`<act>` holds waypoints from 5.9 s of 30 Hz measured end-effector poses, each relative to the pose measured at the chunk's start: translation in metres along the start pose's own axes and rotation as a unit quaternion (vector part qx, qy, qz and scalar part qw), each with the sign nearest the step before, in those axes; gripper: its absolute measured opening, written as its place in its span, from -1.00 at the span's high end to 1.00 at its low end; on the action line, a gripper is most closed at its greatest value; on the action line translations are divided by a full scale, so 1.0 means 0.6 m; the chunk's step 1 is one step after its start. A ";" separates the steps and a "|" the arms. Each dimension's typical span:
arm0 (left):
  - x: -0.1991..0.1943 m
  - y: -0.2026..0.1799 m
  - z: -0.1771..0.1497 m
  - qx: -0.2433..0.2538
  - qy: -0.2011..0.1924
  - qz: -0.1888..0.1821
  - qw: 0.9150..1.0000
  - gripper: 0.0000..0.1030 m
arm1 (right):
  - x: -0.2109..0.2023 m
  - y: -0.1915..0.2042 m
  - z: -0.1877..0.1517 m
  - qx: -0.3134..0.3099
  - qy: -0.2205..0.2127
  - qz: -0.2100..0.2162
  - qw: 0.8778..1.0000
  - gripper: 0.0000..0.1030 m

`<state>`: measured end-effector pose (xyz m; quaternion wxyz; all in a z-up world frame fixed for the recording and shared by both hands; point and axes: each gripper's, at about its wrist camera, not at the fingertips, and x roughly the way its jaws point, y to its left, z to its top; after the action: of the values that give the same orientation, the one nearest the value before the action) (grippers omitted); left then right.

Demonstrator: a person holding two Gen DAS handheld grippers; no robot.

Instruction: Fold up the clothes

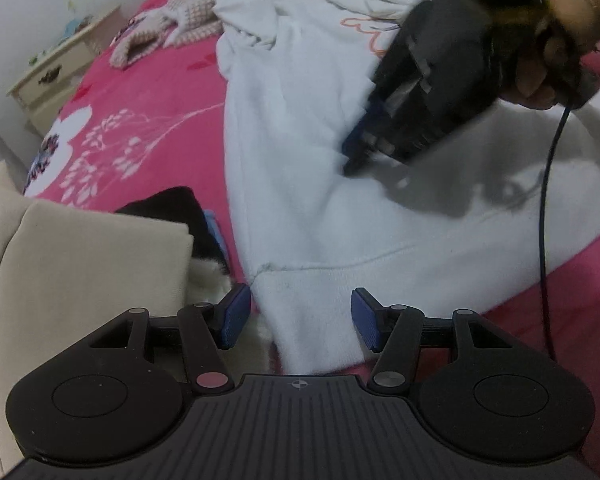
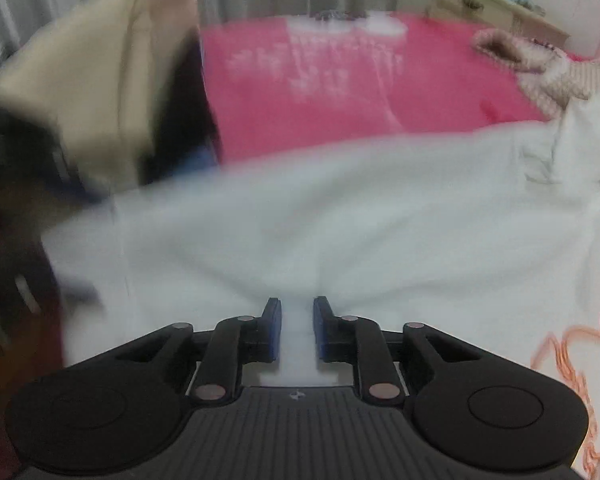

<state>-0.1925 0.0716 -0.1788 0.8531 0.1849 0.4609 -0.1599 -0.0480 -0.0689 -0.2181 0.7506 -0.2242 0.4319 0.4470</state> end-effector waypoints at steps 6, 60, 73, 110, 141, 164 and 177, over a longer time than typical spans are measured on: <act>-0.003 0.015 0.007 -0.031 -0.006 -0.022 0.999 -0.08 | -0.060 -0.066 0.049 0.206 -0.056 0.035 0.976 0.53; 0.014 -0.005 0.048 -0.039 0.035 -0.022 0.998 0.26 | -0.370 -0.054 -0.434 0.552 0.003 -0.207 0.808 0.08; 0.057 -0.051 0.046 -0.005 0.067 0.021 0.998 0.17 | -0.333 -0.046 -0.486 0.545 -0.034 -0.228 0.806 0.80; 0.198 0.187 0.440 -0.118 -0.027 0.066 0.991 -0.08 | -0.246 -0.192 -0.167 0.290 -0.043 -0.193 0.936 0.03; 0.494 0.298 0.738 -0.283 -0.123 0.018 0.951 0.14 | -0.136 -0.187 -0.220 0.248 -0.064 -0.122 0.959 -0.23; 0.170 0.541 0.512 -0.430 -0.224 0.186 0.855 0.97 | -0.137 -0.180 -0.218 0.241 -0.063 -0.130 0.960 -0.27; 0.234 0.637 0.320 -0.514 -0.099 0.307 0.795 0.93 | -0.132 -0.180 -0.211 0.234 -0.055 -0.135 0.961 -0.31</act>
<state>0.1904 0.3049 -0.1358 0.8679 -0.1661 0.3075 0.3531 -0.0295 -0.2520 -0.2231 0.8582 -0.0733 0.4480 0.2396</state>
